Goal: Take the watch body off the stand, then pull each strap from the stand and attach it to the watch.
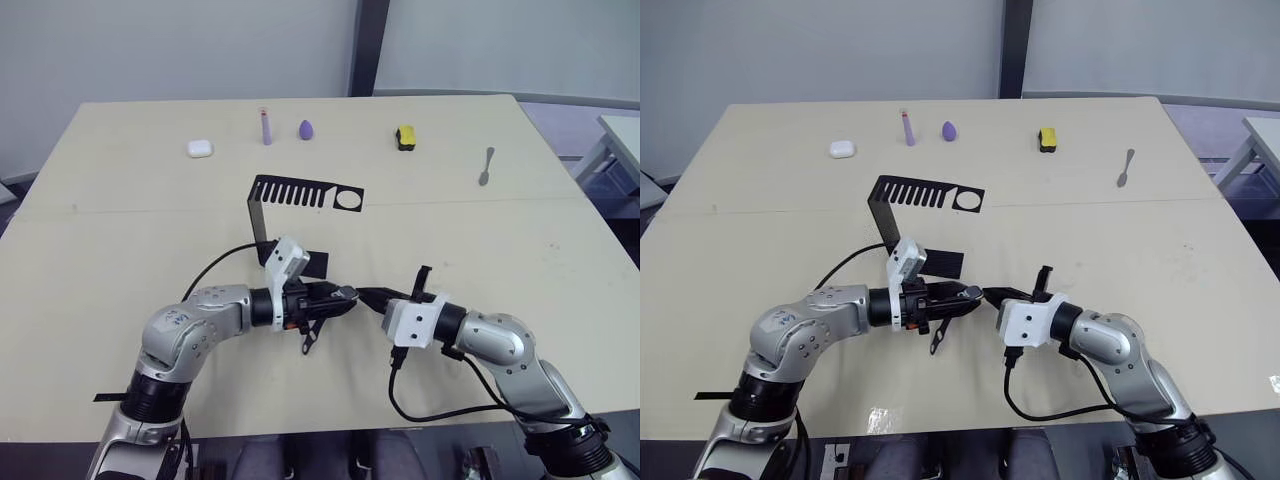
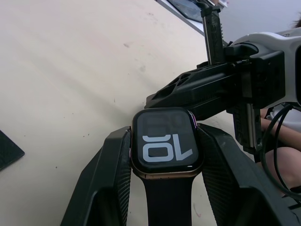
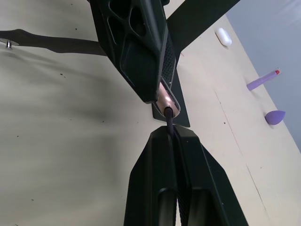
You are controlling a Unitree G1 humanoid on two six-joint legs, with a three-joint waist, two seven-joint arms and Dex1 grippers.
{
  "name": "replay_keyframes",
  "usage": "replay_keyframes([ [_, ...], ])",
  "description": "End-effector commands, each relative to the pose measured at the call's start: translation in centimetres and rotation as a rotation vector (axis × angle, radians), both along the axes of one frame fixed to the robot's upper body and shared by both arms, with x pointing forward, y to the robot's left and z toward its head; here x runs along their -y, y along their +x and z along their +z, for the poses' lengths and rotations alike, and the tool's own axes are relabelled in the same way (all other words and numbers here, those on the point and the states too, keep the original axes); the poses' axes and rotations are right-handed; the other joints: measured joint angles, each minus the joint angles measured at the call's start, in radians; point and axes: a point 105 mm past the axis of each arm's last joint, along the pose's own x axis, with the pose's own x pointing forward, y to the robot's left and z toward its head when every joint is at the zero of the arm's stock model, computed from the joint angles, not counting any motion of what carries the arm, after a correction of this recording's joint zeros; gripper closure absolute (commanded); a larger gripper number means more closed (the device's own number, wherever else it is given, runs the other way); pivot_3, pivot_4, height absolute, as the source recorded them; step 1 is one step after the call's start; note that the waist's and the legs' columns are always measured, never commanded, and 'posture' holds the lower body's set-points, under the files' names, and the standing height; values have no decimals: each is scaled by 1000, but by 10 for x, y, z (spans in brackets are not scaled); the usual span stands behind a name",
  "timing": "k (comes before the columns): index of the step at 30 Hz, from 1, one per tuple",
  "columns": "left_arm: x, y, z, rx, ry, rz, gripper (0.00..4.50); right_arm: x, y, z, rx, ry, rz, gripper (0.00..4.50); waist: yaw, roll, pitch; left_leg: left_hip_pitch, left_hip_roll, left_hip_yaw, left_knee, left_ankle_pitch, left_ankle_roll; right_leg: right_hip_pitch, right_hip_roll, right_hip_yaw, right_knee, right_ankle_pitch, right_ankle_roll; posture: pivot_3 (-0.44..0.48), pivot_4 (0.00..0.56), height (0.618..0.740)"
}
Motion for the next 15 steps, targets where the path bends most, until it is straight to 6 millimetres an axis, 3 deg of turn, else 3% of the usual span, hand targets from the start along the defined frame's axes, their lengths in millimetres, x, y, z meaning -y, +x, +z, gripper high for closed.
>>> replay_keyframes([
  [1, 4, -8, 11, 51, -25, -47, 2893, -8, -5, 13, 57, 39, 30, 4500, 0, 0, 0, 0, 0, 0, 0, 0, 0, 0, 0, 0, 0, 0, 0, 0, 150, 740],
  [15, 5, -22, 11, 128, -11, -139, 2893, -10, -3, 11, 58, 55, 21, 4500, 0, 0, 0, 0, 0, 0, 0, 0, 0, 0, 0, 0, 0, 0, 0, 0, 150, 740],
])
